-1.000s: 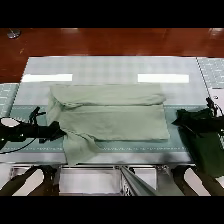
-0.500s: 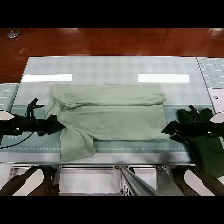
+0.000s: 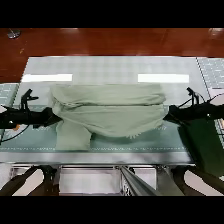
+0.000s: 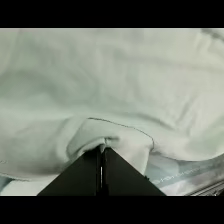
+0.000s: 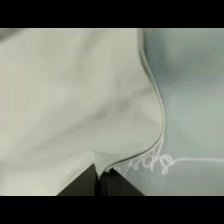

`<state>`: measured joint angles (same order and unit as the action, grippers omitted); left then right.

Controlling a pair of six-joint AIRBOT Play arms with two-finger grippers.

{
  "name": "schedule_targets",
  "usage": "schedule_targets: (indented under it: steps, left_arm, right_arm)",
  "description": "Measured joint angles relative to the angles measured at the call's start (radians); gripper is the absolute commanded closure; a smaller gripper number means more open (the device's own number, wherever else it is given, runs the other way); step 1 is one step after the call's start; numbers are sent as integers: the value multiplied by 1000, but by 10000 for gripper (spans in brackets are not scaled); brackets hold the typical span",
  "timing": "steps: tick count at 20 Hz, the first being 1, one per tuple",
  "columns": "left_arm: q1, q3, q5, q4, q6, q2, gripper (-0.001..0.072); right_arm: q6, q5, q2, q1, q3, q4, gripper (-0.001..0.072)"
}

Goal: Fold the shirts.

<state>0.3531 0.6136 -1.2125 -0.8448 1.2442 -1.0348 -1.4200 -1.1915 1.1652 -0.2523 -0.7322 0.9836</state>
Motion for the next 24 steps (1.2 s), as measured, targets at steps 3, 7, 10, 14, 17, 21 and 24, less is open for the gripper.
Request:
schedule_targets:
  steps: [3, 7, 10, 14, 17, 21, 24]
  left_arm:
    - [11, 108, 5, 0, -2, -23, 685]
    - [-29, 296, 29, 2, 26, -183, 685]
    - [-76, 495, 22, 1, 65, -373, 685]
    - [-119, 782, -42, -2, 135, -627, 685]
    - [-137, 925, -71, -3, 180, -754, 684]
    - [-145, 1006, -110, -11, 207, -834, 4]
    - [-105, 1046, -212, -120, 227, -838, 5]
  right_arm:
    - [20, -11, 41, -6, -115, -4, 691]
    - [43, 17, 180, -8, -287, -44, 690]
    - [61, 33, 320, 3, -425, -90, 690]
    - [49, 40, 494, 20, -594, -120, 690]
    - [31, 41, 582, 23, -677, -131, 660]
    - [26, 8, 621, 14, -729, -139, 86]
    - [31, -56, 608, -46, -756, -88, 87]
